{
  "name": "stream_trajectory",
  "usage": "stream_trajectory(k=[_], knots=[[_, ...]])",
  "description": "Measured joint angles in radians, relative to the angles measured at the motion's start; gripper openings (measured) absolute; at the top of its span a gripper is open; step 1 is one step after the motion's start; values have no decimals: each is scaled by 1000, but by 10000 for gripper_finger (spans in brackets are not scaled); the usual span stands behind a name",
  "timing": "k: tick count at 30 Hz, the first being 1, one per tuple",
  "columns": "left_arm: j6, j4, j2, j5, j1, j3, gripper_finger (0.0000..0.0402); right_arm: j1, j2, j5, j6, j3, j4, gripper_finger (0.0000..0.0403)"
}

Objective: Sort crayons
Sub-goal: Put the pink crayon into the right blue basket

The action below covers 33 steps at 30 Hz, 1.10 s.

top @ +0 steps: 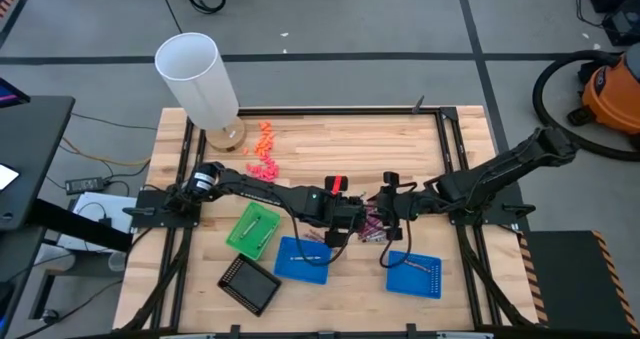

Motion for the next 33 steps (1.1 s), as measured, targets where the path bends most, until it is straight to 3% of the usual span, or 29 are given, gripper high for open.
stream_trajectory(k=[15, 28, 33], knots=[[22, 101, -6, -4, 3, -1, 40, 0, 20, 66, -26, -1, -28, 148], [37, 130, -6, -5, 16, -1, 41, -1, 10, 58, -4, -1, -78, 39], [40, 130, -6, -3, 15, -1, 71, -2, 10, 32, -1, -1, -80, 40]])
